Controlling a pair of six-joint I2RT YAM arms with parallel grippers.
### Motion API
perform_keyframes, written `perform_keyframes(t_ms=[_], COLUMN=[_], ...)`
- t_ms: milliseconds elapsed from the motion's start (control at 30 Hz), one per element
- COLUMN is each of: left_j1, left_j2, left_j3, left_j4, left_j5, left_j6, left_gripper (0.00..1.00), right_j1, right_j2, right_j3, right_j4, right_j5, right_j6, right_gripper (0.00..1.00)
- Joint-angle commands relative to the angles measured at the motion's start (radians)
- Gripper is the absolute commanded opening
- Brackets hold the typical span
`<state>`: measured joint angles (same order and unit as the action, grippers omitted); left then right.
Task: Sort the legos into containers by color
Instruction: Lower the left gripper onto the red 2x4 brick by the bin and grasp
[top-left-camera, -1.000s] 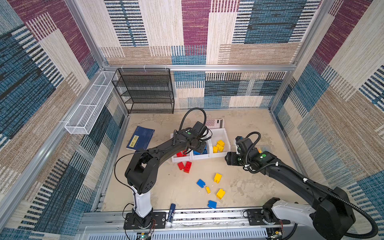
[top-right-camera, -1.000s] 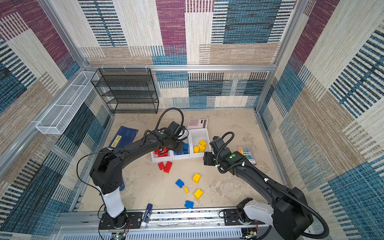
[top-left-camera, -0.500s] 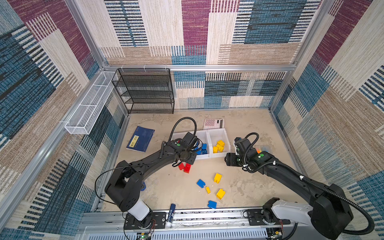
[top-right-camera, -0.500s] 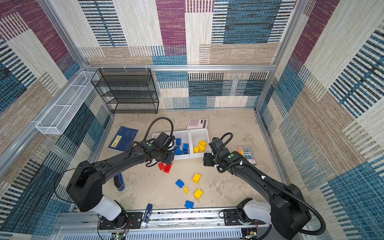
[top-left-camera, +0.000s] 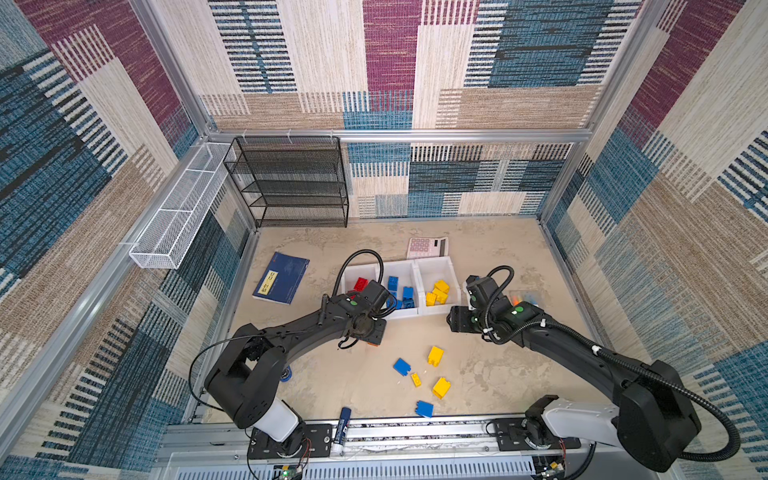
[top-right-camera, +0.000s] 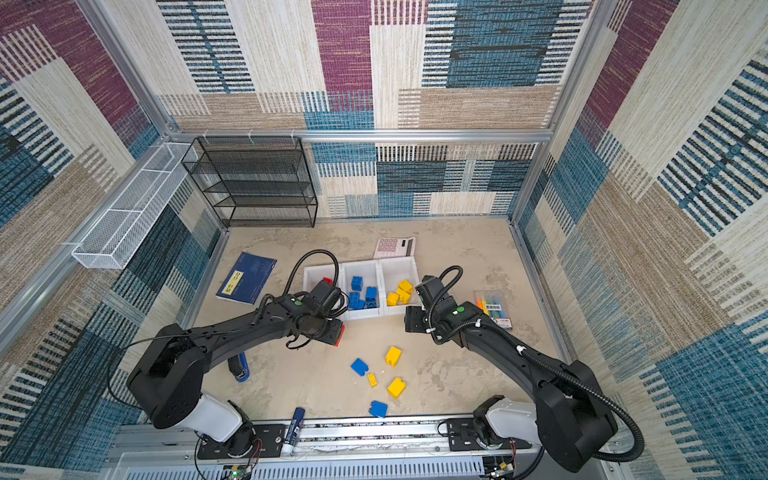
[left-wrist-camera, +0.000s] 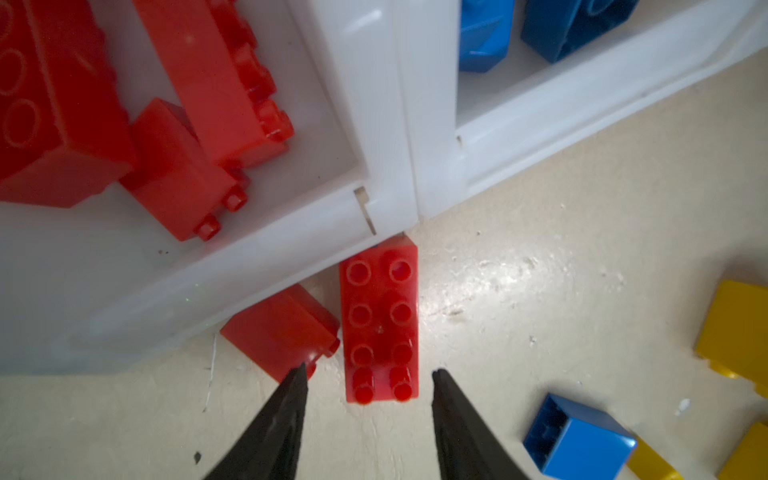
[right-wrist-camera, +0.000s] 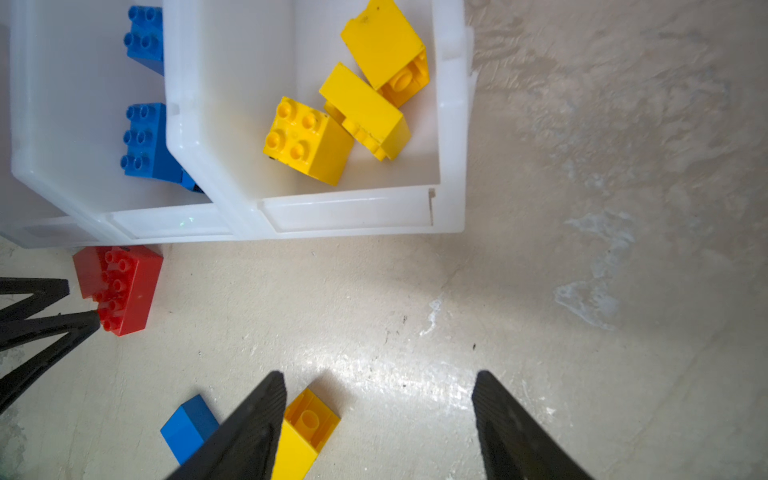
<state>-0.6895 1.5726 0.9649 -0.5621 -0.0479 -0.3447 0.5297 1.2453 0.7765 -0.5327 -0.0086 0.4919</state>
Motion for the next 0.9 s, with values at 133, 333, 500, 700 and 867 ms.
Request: perform_keyframes(t_ms=[133, 333, 500, 700, 867], left_j1=[-0.004, -0.014, -0.023, -0.031, -0.036], left_j2=[0.036, 0.065, 0.084, 0.095, 0.086], left_j3=[-0.002, -0.002, 0.002, -0.003, -0.005], left_j4=[0.038, 0.048, 0.049, 0.057, 0.058], left_j5=[0.025, 0.028, 0.028, 0.037, 0.039], left_j6=[-0.017, -0.017, -0.016, -0.016, -0.016], left_gripper=[0.52, 0.51, 0.48, 0.40, 0.37], right_j1=[0.001, 0.000, 0.002, 0.001, 0.001], right_j2=[0.003, 0.000, -0.001, -0.003, -0.009], right_j3=[0.000, 0.001, 0.000, 0.003, 0.001], right_j4=[0.025, 0.020, 0.019, 0.015, 0.012], right_j5=[-0.007, -0.005, -0.002, -0.001, 0.000], right_j6=[0.000, 0.001, 0.001, 0.001, 0.001], right_gripper=[0.74, 0.74, 0.74, 0.74, 0.74])
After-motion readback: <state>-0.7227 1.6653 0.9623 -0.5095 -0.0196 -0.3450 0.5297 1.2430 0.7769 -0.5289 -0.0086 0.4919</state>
